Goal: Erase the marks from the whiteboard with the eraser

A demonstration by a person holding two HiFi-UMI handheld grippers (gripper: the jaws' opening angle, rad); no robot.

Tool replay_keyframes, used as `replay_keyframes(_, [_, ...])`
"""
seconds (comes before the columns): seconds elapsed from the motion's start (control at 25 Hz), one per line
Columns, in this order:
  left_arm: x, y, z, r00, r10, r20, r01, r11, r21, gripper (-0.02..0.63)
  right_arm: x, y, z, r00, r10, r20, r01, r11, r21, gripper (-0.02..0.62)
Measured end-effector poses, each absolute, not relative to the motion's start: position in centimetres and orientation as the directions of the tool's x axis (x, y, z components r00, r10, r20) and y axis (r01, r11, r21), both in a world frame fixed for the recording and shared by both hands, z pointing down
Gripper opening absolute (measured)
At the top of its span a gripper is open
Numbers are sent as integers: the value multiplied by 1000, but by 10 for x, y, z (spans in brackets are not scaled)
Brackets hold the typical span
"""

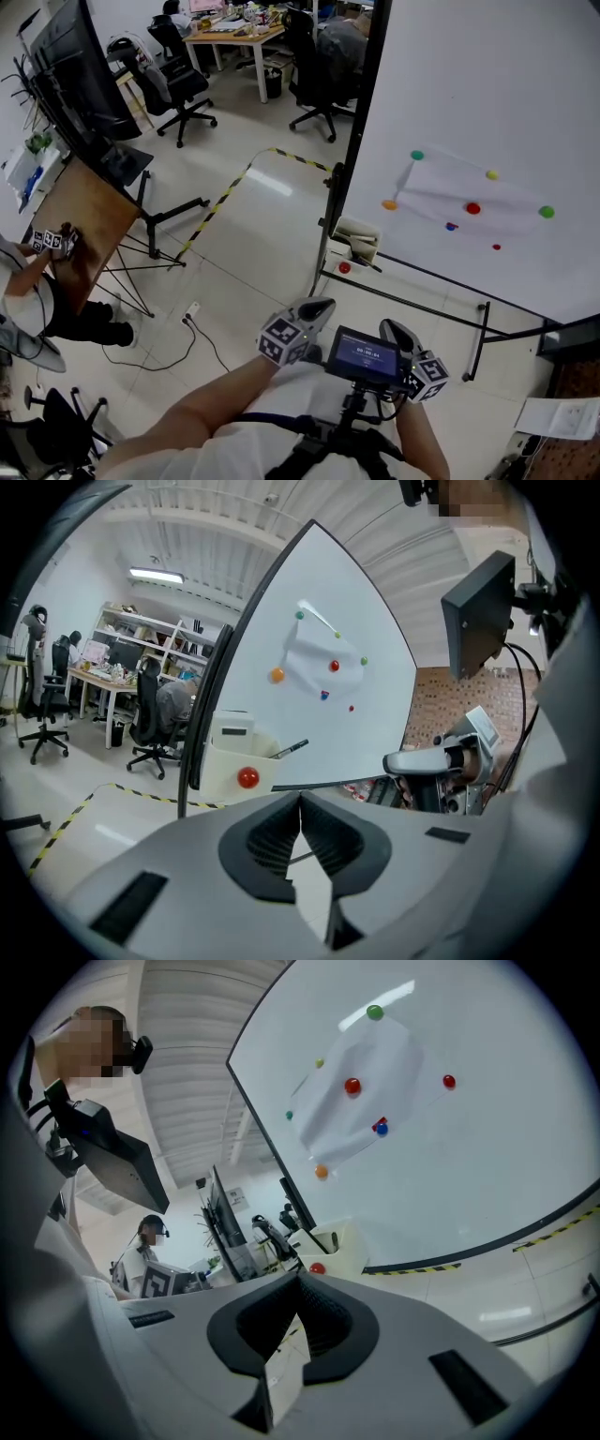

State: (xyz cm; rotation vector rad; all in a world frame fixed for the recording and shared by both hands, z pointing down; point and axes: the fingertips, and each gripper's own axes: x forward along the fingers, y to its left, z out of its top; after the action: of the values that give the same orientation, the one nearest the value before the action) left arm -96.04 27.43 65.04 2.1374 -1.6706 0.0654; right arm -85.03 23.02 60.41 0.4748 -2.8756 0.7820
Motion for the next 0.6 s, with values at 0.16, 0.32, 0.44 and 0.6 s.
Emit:
replay_keyframes(0.16, [-974,271,651,267,-921,283,-934,-175,311,28,-864,224,604,-942,-265,205,-333,820,-466,17])
replay_keyframes(0.32, [-990,259,651,236,-927,291,-945,-149,293,28,-875,209,597,-944,-274,181,-328,822,-466,17])
replay_keyframes(0.44, [-997,250,654,202,-929,311,-954,-115,277,29,-876,202,605,-944,-271,190,-330,811,-483,17])
replay_keyframes(0.6, [-1005,232,660,158,-931,329,-961,-68,269,40,-874,183,611,-947,-251,199,-319,810,-493,17])
